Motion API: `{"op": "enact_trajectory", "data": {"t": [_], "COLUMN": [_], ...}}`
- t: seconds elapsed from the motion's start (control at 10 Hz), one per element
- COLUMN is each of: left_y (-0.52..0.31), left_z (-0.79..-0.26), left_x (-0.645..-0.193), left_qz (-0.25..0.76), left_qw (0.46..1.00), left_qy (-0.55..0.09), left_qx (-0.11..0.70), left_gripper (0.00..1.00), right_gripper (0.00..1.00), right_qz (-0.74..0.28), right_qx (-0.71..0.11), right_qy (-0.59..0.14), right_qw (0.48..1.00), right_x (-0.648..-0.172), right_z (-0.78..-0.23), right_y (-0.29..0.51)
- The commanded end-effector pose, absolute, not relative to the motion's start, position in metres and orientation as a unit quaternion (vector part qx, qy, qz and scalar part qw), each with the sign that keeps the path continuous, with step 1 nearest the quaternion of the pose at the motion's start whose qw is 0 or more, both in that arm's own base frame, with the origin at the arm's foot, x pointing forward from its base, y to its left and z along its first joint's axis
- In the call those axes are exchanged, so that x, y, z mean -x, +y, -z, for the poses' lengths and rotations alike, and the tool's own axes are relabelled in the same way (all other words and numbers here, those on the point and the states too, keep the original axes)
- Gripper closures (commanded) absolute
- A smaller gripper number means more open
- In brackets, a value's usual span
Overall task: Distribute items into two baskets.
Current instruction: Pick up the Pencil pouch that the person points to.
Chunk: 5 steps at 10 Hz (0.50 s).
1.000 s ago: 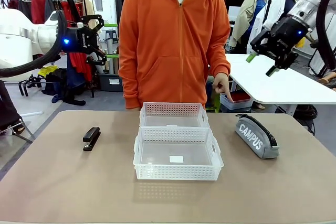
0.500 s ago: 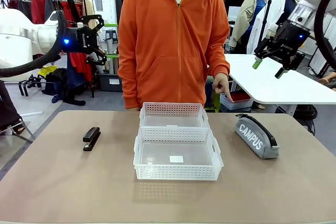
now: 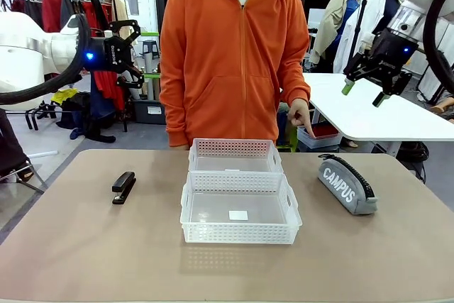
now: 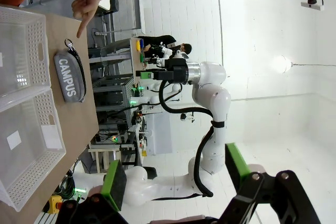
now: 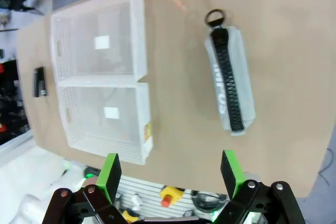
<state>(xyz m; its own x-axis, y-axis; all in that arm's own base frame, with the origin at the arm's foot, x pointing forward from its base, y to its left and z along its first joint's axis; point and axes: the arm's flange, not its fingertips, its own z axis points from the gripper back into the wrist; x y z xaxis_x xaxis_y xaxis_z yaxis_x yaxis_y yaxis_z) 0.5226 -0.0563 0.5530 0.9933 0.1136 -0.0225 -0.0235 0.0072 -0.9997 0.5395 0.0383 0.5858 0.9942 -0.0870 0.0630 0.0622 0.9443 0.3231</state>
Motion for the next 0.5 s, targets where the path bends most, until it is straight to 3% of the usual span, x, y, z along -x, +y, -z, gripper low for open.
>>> {"op": "enact_trajectory", "data": {"t": [0.0,0.4], "left_y": [-0.055,-0.055], "left_z": [-0.555,-0.555], "left_x": [-0.522,-0.522], "left_qz": [-0.048,-0.048], "left_qw": [0.708,0.708], "left_qy": [-0.034,-0.034], "left_qx": [0.704,0.704], "left_gripper": [0.0,0.0], "right_gripper": [0.0,0.0], "right_qz": [0.051,0.042], "right_qx": [-0.043,0.12], "right_qy": [-0.047,-0.051], "right_qw": [0.997,0.991], "right_x": [-0.558,-0.579], "right_z": [-0.581,-0.551], "right_y": [0.057,0.084]}}
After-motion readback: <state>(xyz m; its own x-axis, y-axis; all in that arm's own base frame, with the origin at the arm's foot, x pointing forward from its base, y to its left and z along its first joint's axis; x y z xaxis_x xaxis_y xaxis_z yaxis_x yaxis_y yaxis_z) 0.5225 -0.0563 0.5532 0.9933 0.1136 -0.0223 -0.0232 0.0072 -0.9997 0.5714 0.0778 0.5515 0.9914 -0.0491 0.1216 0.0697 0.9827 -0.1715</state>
